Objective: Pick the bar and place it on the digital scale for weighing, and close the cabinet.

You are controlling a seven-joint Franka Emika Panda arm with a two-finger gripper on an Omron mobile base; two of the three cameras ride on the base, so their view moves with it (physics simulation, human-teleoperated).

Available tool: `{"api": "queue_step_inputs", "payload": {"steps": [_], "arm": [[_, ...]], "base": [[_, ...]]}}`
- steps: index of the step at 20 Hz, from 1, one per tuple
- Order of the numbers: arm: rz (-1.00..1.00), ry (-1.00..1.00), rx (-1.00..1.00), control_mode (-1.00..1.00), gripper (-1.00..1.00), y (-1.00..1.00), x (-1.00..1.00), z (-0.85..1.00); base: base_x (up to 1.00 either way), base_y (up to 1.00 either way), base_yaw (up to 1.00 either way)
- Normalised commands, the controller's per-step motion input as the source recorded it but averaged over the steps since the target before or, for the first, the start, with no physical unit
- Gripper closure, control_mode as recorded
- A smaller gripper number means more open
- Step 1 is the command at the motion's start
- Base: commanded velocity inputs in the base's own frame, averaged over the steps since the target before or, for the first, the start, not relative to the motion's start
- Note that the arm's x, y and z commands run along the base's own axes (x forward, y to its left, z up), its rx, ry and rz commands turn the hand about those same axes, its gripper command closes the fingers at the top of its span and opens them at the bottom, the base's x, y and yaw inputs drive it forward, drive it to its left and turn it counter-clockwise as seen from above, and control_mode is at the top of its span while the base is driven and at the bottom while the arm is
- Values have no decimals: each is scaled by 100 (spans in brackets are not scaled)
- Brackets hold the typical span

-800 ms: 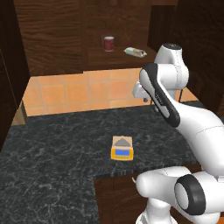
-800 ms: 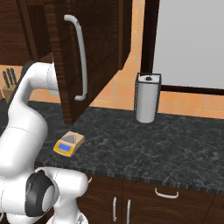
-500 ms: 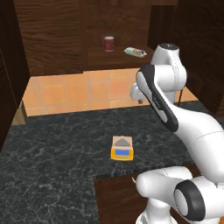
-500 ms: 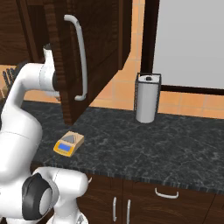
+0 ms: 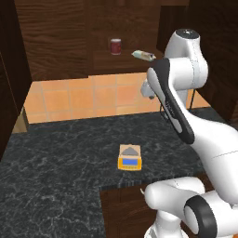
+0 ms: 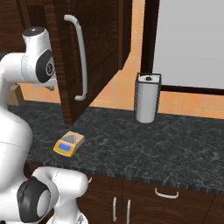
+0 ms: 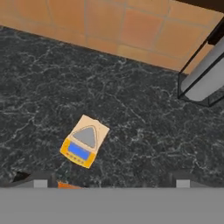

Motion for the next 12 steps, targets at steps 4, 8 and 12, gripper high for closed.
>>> {"api": "queue_step_inputs", "payload": {"steps": [4,8,12], "arm": [[0,-7,-10,-100,-100,3,0,58],[0,-5,-5,-100,-100,0,3,51],[0,-11,-1,-100,-100,0,25,49]], "base": [[0,0,0],[0,0,0],[0,0,0]]}}
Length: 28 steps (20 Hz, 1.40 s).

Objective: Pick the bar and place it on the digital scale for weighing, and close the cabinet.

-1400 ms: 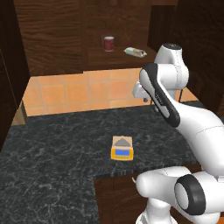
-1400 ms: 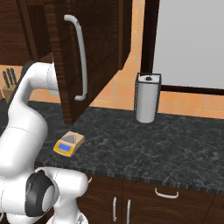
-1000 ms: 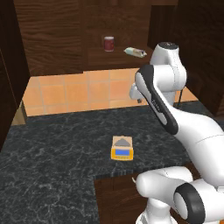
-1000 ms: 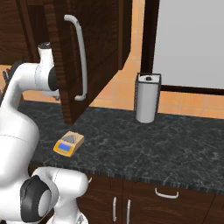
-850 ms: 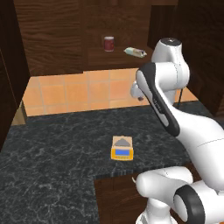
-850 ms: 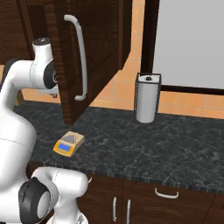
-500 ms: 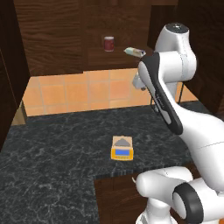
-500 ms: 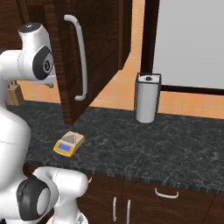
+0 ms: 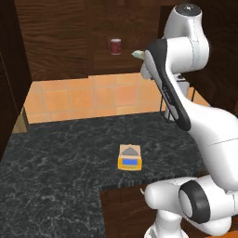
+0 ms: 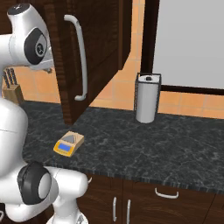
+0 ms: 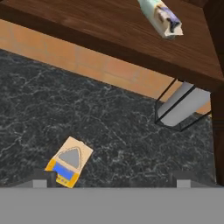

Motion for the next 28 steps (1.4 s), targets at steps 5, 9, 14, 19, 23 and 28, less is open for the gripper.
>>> {"api": "queue_step_inputs", "payload": {"steps": [5,9,14,19,23,28], "arm": [[1,-17,-1,-100,-100,0,32,41],[1,-5,0,-100,-100,0,39,14],[2,4,0,-100,-100,-2,43,-1],[5,0,0,-100,-100,-1,38,-2],[6,0,0,-100,-100,-15,37,-2],[5,2,0,-100,-100,-16,38,-7]], "base": [[0,0,0],[0,0,0],[0,0,0],[0,0,0],[0,0,0],[0,0,0]]}}
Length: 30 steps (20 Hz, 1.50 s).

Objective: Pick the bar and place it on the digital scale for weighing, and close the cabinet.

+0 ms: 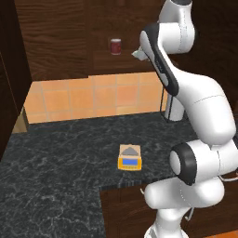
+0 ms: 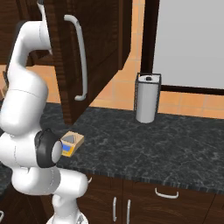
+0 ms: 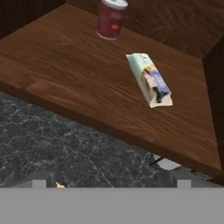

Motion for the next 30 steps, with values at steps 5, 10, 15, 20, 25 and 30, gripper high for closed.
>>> {"api": "queue_step_inputs", "payload": {"steps": [5,10,15,20,25,30], "arm": [[4,2,1,-100,-100,-19,40,-17],[0,4,0,-100,-100,-7,59,-2],[2,0,0,-100,-100,-9,43,-5],[3,0,0,-100,-100,-3,33,-6],[1,0,0,-100,-100,0,23,-12],[0,0,0,-100,-100,0,27,-17]], "base": [[0,0,0],[0,0,0],[0,0,0],[0,0,0],[0,0,0],[0,0,0]]}}
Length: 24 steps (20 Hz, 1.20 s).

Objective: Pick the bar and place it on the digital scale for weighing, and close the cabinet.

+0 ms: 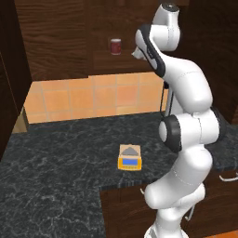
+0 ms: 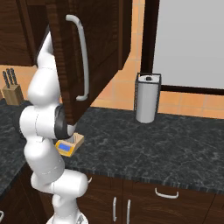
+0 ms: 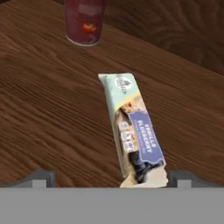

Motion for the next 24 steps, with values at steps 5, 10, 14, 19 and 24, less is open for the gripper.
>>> {"api": "queue_step_inputs", "payload": {"steps": [5,10,14,19,24], "arm": [[0,0,0,-100,-100,0,33,-19],[0,0,0,-100,-100,0,41,0],[0,2,0,-100,-100,0,36,-13],[3,6,0,-100,100,0,34,-43],[4,7,0,-100,100,3,13,-57]], "base": [[0,0,0],[0,0,0],[0,0,0],[0,0,0],[0,0,0]]}}
